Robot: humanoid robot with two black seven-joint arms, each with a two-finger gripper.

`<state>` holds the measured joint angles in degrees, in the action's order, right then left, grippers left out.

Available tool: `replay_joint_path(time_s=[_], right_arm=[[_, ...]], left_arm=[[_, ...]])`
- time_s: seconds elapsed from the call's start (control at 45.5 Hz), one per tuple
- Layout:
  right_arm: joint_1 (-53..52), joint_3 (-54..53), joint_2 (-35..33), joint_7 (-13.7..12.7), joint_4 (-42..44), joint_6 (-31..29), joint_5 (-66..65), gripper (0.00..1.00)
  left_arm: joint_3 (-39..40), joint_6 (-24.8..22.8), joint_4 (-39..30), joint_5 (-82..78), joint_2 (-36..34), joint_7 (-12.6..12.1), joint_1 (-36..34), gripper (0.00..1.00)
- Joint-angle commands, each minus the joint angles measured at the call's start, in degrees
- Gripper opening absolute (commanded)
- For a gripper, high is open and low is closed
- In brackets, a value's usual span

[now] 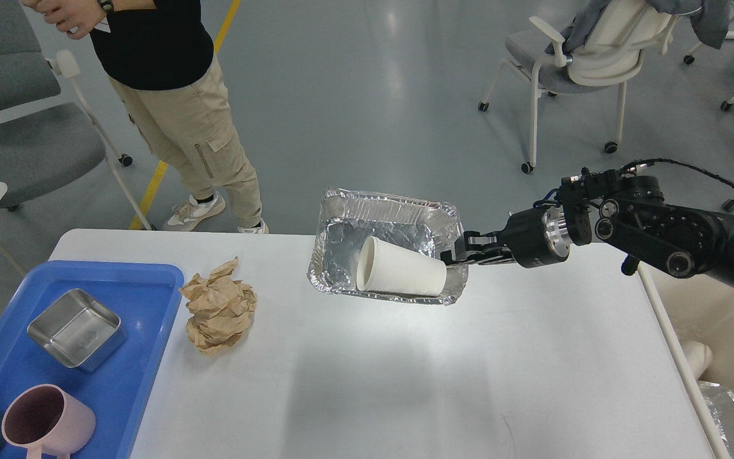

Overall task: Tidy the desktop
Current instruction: 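Reach the left gripper down and grasp the crumpled brown paper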

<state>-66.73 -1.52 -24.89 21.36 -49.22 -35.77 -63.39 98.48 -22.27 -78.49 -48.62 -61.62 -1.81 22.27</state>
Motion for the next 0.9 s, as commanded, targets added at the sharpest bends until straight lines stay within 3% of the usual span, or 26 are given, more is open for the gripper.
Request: replay_joint_path(time_s=[0.0, 0.549, 0.769, 0.878], right_arm=[[-0.1, 0.0, 0.4, 0.0, 0.0, 0.2, -0.1, 0.0], [-0.2, 0.0, -0.2, 0.0, -0.2, 0.1, 0.1, 0.0], [-0.6, 0.0, -0.3, 0.0, -0.3, 0.1, 0.1, 0.0], [-0.6, -0.1, -0.3, 0.0, -0.4, 0.1, 0.1, 0.0]], left_arm=[[0.8, -1.4, -0.5, 0.2, -1.0, 1.2, 0.4, 0.97], [-2.5, -0.9, -2.1, -6.8, -3.4, 1.4, -0.6, 0.97], [-17.3, -2.6, -0.5, -26.3, -3.0, 6.7, -17.9, 0.97], [-27.2, -2.9, 1.5, -36.2, -2.0, 7.9, -28.8, 0.97]])
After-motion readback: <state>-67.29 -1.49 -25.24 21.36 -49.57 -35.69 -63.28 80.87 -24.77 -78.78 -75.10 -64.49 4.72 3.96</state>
